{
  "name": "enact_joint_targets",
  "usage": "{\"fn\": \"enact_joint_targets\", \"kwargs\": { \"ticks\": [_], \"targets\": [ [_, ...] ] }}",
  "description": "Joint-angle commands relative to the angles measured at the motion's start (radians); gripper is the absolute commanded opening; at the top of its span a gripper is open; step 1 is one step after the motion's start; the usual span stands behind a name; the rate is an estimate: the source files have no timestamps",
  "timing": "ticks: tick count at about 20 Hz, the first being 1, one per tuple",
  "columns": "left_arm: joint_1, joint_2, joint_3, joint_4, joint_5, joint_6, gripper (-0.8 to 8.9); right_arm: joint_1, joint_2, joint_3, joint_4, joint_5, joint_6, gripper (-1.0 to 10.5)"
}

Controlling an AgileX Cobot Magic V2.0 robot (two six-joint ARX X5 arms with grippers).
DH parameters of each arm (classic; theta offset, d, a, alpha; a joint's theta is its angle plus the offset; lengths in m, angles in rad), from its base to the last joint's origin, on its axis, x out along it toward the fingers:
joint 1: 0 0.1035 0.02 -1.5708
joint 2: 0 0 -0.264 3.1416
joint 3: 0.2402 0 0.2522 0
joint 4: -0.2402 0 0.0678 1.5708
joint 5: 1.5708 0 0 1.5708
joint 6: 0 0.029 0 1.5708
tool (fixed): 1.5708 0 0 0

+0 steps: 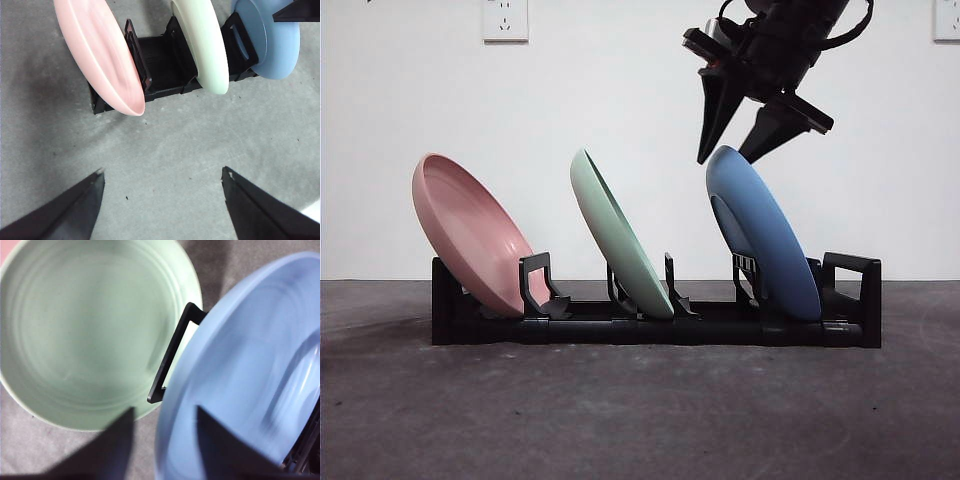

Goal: Place the plate

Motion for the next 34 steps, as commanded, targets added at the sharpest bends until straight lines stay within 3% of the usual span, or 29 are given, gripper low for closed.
{"fn": "enact_joint_targets", "kwargs": {
  "ticks": [1,6,15,19,22,28,34],
  "targets": [
    [-0.002,0.007,0.027,0.007,0.001,0.003,3.75,0.007,0.014,0.027,0.012,-0.002,0.005,0.1],
    [-0.002,0.007,0.027,0.006,0.001,0.003,3.75,0.006,0.012,0.073,-0.058,-0.002,-0.003,0.1],
    [-0.002,0.007,0.027,0.006,0.001,0.003,3.75,0.007,0.006,0.393,-0.307,-0.066,-0.018,0.1],
    [-0.002,0.007,0.027,0.007,0.001,0.003,3.75,0.037,-0.024,0.467,-0.383,-0.06,-0.117,0.1],
    [-0.002,0.007,0.027,0.007,0.001,0.003,3.75,0.106,-0.092,0.462,-0.377,0.054,-0.133,0.1],
    [-0.002,0.007,0.027,0.006,0.002,0.003,3.75,0.341,-0.28,0.393,-0.284,0.274,-0.14,0.1],
    [-0.002,0.007,0.027,0.006,0.002,0.003,3.75,0.544,-0.518,0.094,-0.039,0.417,-0.141,0.1]
  ]
}}
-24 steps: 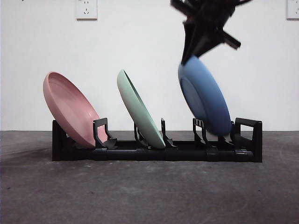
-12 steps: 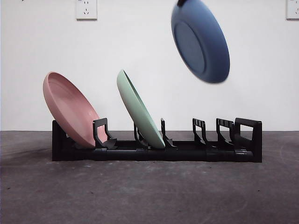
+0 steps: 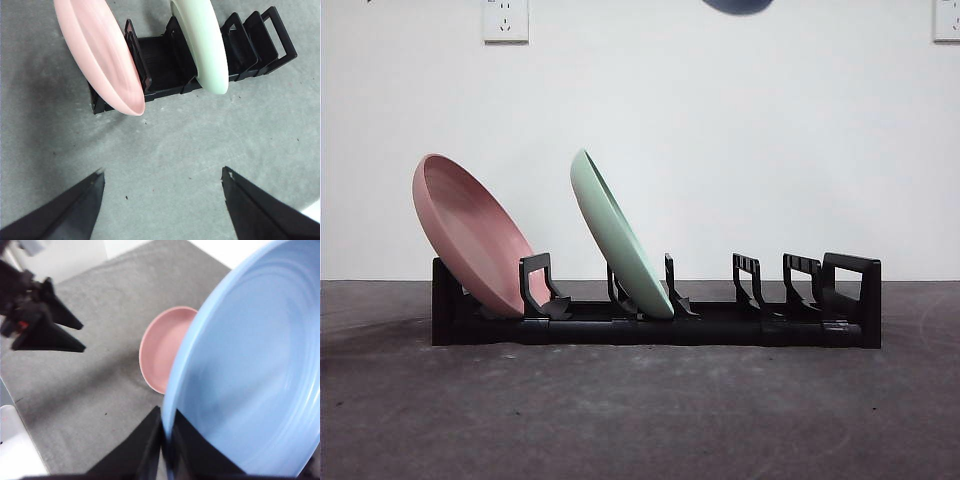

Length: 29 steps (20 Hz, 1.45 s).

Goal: Place the plate

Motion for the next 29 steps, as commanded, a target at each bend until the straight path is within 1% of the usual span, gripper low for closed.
{"fn": "enact_joint_targets", "kwargs": {
  "ticks": [1,4,8,11,13,14,17,19,20,23,26,29],
  "targets": [
    [-0.002,0.007,0.027,0.006,0.002,0.003,3.75,0.056,-0.085,-0.12,0.103,0.044,-0.016,0.1],
    [-0.002,0.007,0.027,0.006,0.002,0.003,3.75,0.117,-0.229,-0.353,0.238,0.099,-0.018,0.1],
    [-0.002,0.007,0.027,0.006,0.001,0.003,3.75,0.202,-0.41,-0.652,0.392,0.193,-0.05,0.1],
    [-0.002,0.007,0.027,0.006,0.002,0.003,3.75,0.281,-0.539,-0.858,0.521,0.219,-0.058,0.1],
    [-0.002,0.007,0.027,0.006,0.002,0.003,3.75,0.323,-0.592,-0.958,0.529,0.251,-0.043,0.1],
    [-0.002,0.007,0.027,0.006,0.001,0.003,3.75,0.342,-0.603,-0.994,0.496,0.275,-0.024,0.1],
    [-0.002,0.007,0.027,0.006,0.001,0.003,3.75,0.415,-0.578,-1.048,0.405,0.314,0.014,0.1],
    [-0.002,0.007,0.027,0.007,0.001,0.003,3.75,0.466,-0.517,-1.048,0.366,0.347,0.016,0.1],
    [-0.002,0.007,0.027,0.009,0.001,0.003,3.75,0.481,-0.481,-1.048,0.362,0.35,0.011,0.1],
    [-0.002,0.007,0.027,0.013,0.001,0.003,3.75,0.512,-0.352,-1.048,0.363,0.339,-0.017,0.1],
    [-0.002,0.007,0.027,0.014,0.001,0.004,3.75,0.538,-0.229,-1.047,0.371,0.338,-0.082,0.1],
    [-0.002,0.007,0.027,0.014,0.001,0.007,3.75,0.539,-0.138,-1.045,0.396,0.34,-0.159,0.1]
  ]
}}
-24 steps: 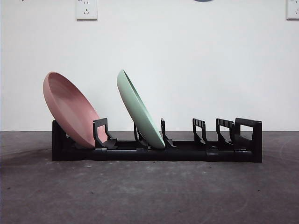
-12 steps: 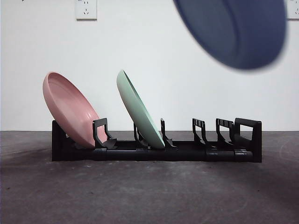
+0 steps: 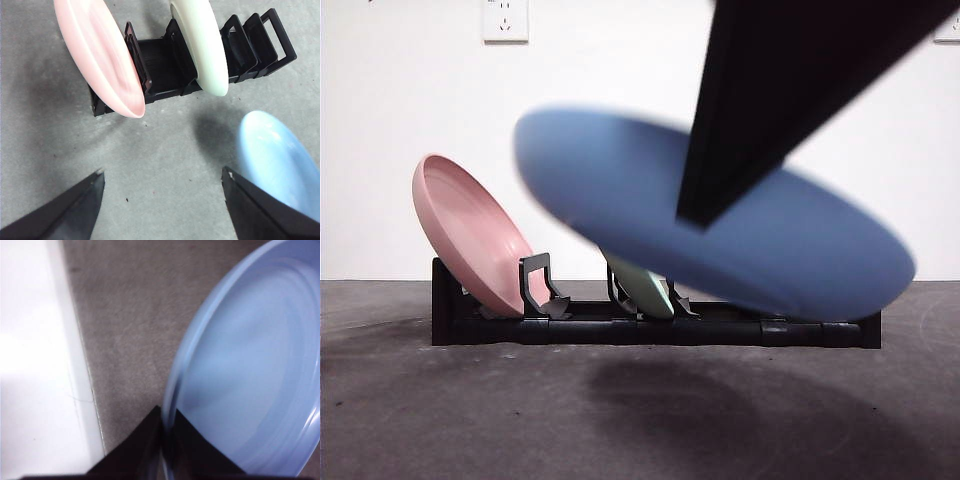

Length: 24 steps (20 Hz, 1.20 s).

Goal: Place the plate

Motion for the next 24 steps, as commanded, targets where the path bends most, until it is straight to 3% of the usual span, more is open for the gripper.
{"fn": "enact_joint_targets", "kwargs": {
  "ticks": [1,13,18,24],
  "targets": [
    [-0.002,0.007,0.027,0.006,0.001,0.007,3.75,0.01,0.068,0.018,0.043,0.008,-0.089,0.1],
    [-0.002,0.007,0.027,0.007,0.001,0.007,3.75,-0.113,0.291,0.019,0.182,0.004,-0.289,0.1],
    [-0.002,0.007,0.027,0.007,0.001,0.007,3.75,-0.145,0.309,0.019,0.22,-0.049,-0.312,0.1],
    [-0.002,0.007,0.027,0.006,0.001,0.006,3.75,-0.152,0.349,0.019,0.212,-0.046,-0.311,0.2]
  ]
}}
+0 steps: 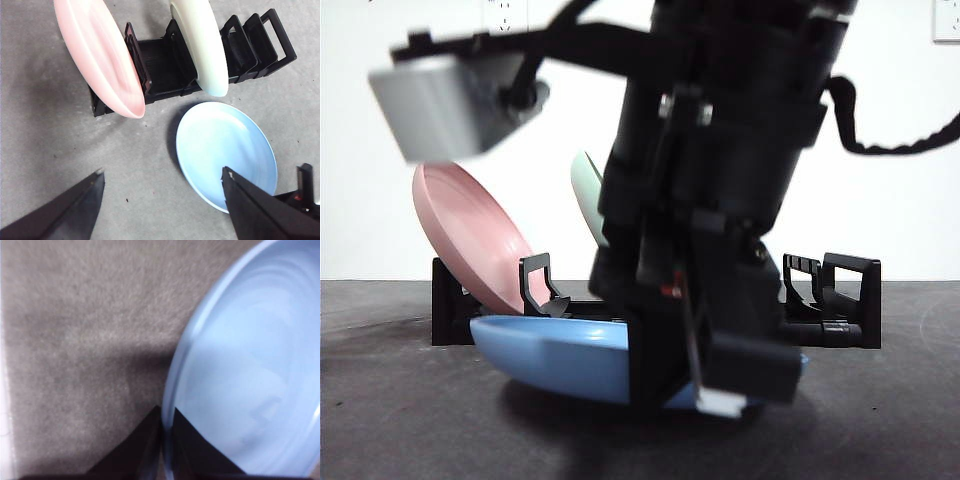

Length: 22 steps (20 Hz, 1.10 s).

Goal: Place the plate

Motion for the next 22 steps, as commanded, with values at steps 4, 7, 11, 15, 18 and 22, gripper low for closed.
{"fn": "enact_joint_targets", "kwargs": {
  "ticks": [4,7,11,15,18,22],
  "targets": [
    [-0.002,0.007,0.027,0.004,0.001,0.006,3.75,0.011,0.03,0.017,-0.021,0.005,-0.005,1.6],
    [-0.002,0.007,0.027,0.004,0.001,0.006,3.75,0.018,0.029,0.039,-0.069,0.002,0.034,2.0],
    [-0.002,0.007,0.027,0.005,0.002,0.006,3.76,0.026,-0.019,0.128,-0.147,-0.097,0.093,3.5],
    [-0.002,0.007,0.027,0.007,0.001,0.006,3.75,-0.03,-0.176,0.161,-0.133,-0.132,0.131,2.6],
    [-0.002,0.007,0.027,0.011,0.002,-0.003,3.75,-0.167,-0.296,0.161,-0.137,-0.152,0.141,2.4],
    [-0.002,0.007,0.027,0.032,0.002,-0.029,3.75,-0.459,-0.441,0.161,-0.13,-0.265,0.151,2.4]
  ]
}}
